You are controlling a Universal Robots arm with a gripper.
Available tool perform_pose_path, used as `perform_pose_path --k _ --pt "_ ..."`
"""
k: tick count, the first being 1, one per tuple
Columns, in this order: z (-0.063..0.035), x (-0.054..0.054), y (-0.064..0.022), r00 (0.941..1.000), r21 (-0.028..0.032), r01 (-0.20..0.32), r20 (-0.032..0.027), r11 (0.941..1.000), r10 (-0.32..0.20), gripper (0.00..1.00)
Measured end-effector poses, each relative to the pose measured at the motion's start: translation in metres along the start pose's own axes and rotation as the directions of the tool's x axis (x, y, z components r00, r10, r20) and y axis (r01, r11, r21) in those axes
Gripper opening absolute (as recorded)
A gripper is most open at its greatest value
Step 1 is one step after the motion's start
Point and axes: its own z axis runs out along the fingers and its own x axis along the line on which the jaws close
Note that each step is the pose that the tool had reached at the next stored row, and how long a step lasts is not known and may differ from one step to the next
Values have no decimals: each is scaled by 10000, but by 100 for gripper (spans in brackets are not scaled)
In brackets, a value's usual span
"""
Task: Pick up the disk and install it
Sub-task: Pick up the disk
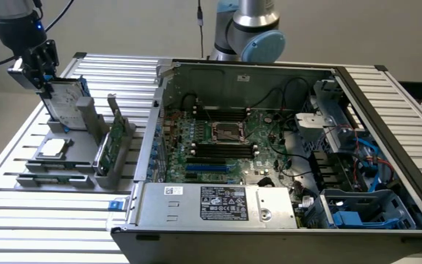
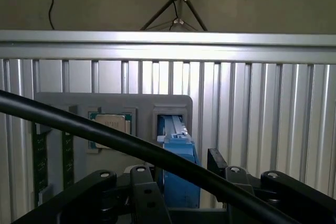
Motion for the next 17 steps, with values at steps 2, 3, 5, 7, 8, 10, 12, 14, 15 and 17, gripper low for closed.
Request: perform_pose_path --k 2,3,5,7,8,10,12,14,15,17 --pt "2 0 0 10000 1 2 -6 10000 -2 50" --pt "3 0 0 10000 0 2 -9 10000 -2 50" --pt "5 0 0 10000 1 2 -16 10000 -2 50" --pt "6 0 0 10000 0 1 -26 10000 -1 50" --pt "7 0 0 10000 0 2 -31 10000 -2 50" --pt "8 0 0 10000 0 1 -44 10000 -1 48" --pt "10 0 0 10000 0 1 -61 10000 -1 41" --pt "11 -1 1 10000 0 -1 -85 10000 1 41" --pt "11 -1 1 10000 0 -1 -97 10000 1 41" --pt "12 -1 2 9999 0 -1 -120 10000 1 41"
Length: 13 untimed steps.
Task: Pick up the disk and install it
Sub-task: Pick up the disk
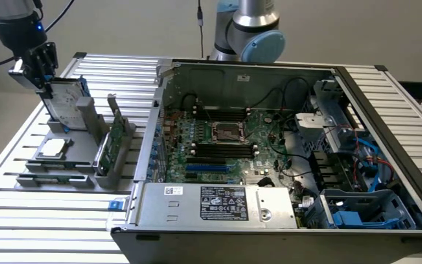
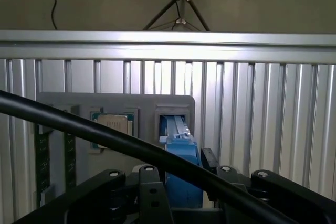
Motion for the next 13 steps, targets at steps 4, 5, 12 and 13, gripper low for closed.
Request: perform_pose_path --k 4,5,12,13 --pt "2 0 1 10000 0 -1 -55 10000 1 39" --pt "3 0 2 10000 -1 -1 -64 10000 1 33" --pt "6 0 2 9999 1 -3 -116 10000 3 33" --pt "6 0 2 9999 1 -4 -121 10000 4 33"
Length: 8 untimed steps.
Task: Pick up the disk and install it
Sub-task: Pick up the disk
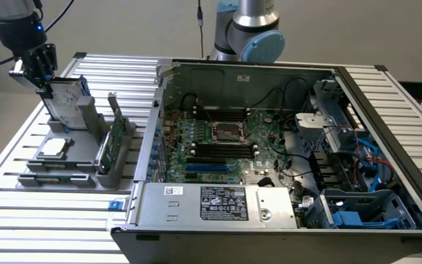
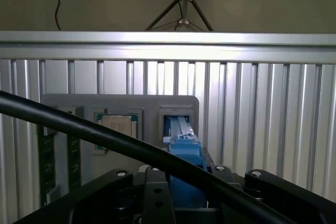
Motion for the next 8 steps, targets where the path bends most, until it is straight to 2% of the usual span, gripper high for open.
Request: perform_pose_path --k 8 --pt "0 0 0 10000 0 0 -3 10000 0 33"
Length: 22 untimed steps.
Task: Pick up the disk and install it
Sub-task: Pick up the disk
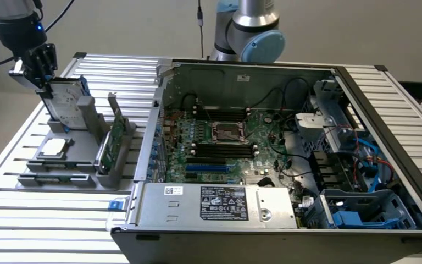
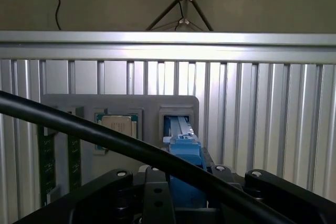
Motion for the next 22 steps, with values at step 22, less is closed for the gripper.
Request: perform_pose_path --k 22 --pt "-186 -3 5 10000 10 -2 -45 10000 2 33"
